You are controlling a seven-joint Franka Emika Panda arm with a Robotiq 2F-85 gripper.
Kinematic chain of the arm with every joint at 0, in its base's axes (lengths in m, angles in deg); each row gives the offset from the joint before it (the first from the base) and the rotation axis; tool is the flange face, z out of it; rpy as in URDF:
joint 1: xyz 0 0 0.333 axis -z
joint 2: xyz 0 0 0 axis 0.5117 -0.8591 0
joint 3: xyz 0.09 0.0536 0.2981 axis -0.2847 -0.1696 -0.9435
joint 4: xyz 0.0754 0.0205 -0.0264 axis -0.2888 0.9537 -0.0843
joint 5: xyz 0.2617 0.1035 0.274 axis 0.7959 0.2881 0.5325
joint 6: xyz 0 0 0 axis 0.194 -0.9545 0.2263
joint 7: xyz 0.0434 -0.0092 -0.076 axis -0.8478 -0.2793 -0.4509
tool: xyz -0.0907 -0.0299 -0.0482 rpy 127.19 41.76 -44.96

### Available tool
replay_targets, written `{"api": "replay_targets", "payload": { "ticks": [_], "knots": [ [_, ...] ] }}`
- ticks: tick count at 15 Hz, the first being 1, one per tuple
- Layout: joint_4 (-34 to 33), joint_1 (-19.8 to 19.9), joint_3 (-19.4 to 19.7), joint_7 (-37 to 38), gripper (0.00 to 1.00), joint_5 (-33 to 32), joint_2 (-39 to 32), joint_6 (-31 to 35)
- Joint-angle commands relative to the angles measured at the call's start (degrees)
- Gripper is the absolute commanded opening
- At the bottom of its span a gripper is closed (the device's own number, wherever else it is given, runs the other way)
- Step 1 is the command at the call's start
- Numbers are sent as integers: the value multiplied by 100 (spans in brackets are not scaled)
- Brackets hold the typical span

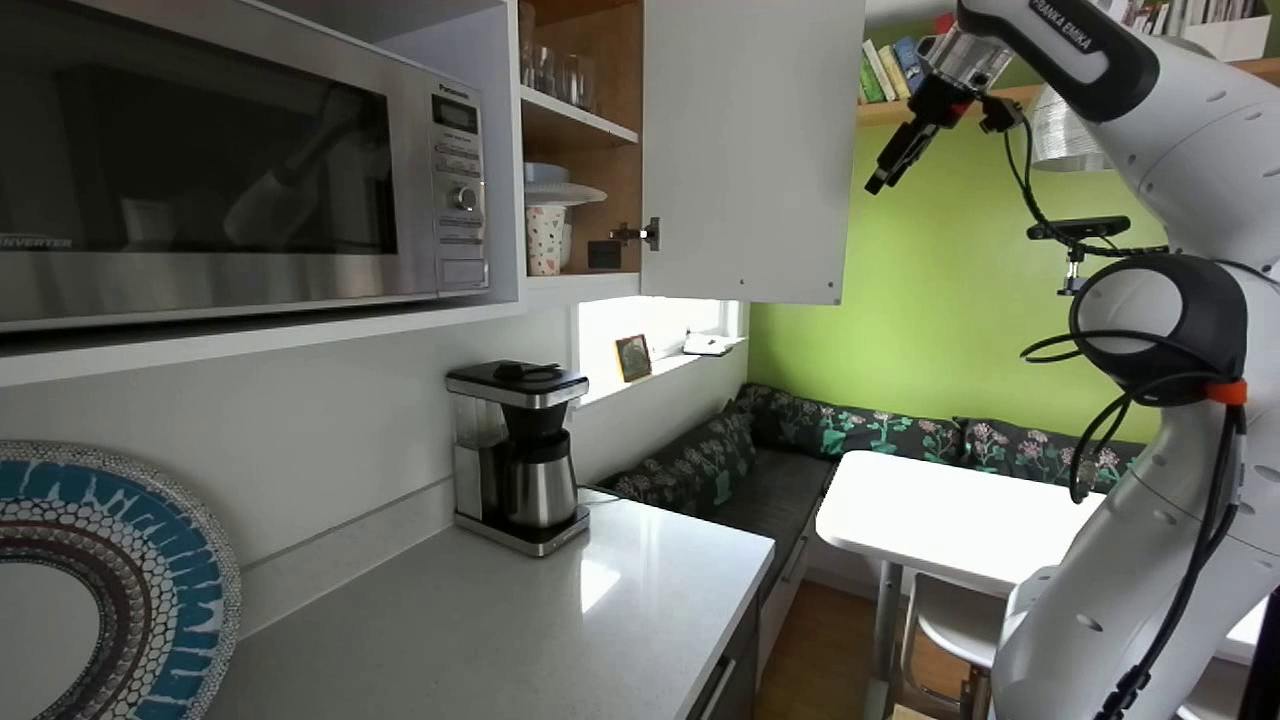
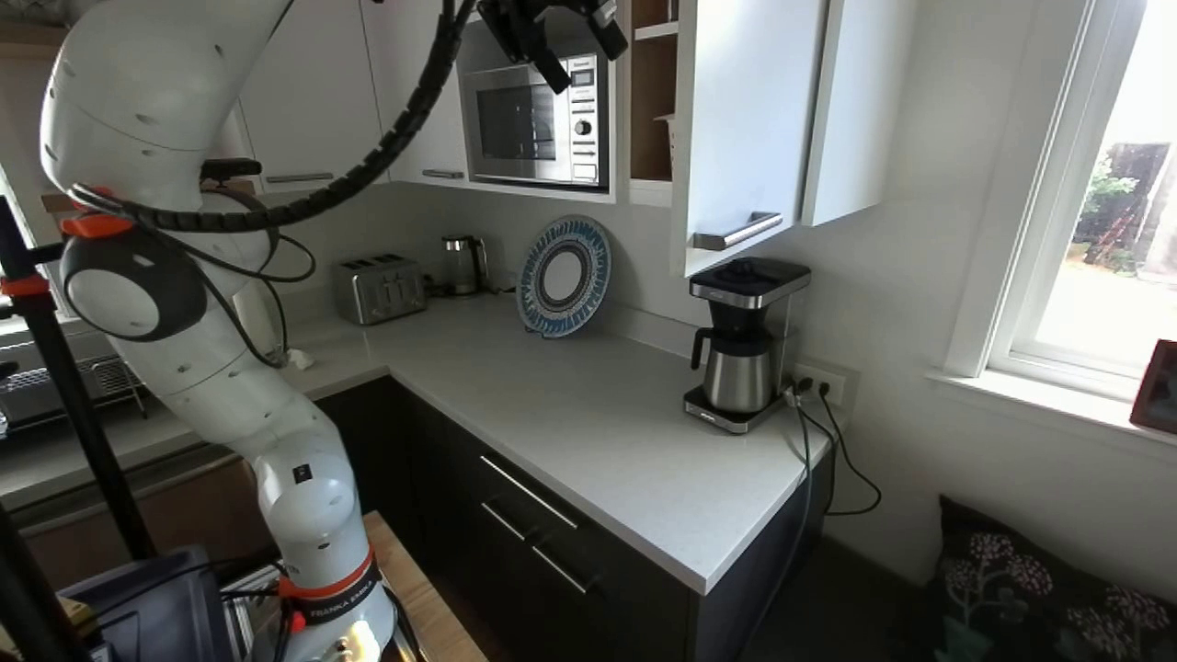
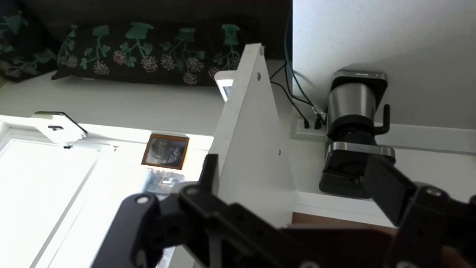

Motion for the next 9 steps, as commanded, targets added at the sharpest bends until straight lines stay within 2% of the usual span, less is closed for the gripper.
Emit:
{"api": "replay_targets", "payload": {
  "ticks": [1,5,6,9],
  "knots": [
    [0,-48,97,2,100,161,-20,3],
    [0,-129,185,9,100,309,-38,5],
    [65,-229,397,90,100,644,-40,21],
    [-27,-267,703,-15,100,831,-163,68]
  ]
}}
